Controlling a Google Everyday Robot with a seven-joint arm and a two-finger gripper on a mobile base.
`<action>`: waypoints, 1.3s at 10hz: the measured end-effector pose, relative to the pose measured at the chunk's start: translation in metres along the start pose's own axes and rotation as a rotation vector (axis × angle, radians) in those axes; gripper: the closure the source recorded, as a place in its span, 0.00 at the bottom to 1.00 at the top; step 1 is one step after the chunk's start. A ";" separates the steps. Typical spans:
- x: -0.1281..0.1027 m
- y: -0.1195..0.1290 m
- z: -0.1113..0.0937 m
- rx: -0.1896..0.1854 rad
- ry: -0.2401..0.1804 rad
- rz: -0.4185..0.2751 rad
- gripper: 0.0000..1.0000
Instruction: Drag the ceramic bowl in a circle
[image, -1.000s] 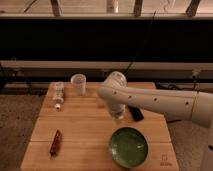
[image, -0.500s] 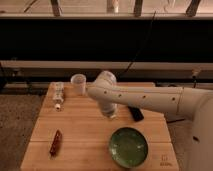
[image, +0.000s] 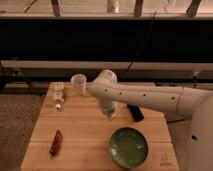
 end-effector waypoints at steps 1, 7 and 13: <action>0.013 0.008 0.002 -0.013 -0.025 0.018 0.56; 0.059 0.059 0.015 0.010 -0.152 0.137 0.20; 0.075 0.063 0.038 0.049 -0.134 0.146 0.20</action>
